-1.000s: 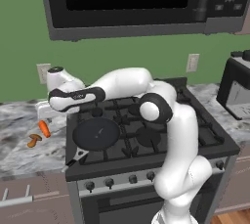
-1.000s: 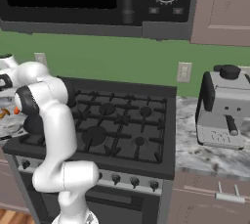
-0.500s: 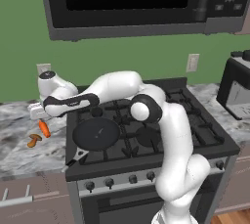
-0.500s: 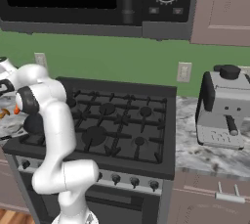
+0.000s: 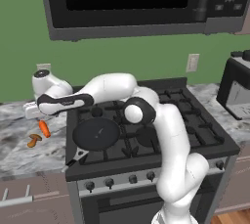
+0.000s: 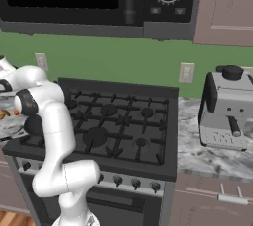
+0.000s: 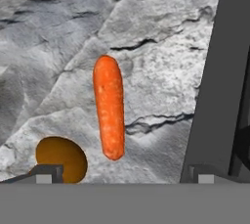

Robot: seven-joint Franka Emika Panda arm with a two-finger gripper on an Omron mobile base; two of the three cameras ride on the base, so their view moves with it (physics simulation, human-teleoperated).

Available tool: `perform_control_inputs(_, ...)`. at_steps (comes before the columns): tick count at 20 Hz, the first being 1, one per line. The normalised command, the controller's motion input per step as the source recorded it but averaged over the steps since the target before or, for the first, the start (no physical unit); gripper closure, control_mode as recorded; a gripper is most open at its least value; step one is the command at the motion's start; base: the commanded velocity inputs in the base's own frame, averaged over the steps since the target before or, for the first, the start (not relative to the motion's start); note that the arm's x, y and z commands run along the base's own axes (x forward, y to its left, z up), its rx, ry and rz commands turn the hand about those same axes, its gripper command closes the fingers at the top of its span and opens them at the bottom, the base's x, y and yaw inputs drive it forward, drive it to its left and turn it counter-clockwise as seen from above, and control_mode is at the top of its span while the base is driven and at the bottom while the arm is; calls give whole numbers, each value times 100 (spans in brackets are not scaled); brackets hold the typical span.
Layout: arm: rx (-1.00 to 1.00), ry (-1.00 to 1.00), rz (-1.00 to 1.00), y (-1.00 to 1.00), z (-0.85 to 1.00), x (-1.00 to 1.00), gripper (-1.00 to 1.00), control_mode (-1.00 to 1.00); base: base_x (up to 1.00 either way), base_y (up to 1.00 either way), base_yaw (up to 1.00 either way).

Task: Put the mushroom and carrot in the pan. Then turn on the front left burner and set the heat to medium.

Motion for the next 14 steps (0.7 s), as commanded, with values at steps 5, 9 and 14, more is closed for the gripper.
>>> perform_control_inputs(5,3,12,5,0,-2,0,-100,-100,0,0,0)
perform_control_inputs(9,10,9,7,0,-16,4,-100,-100,0,0,0)
perform_control_inputs(14,2,2,3,0,-31,8,-100,-100,0,0,0)
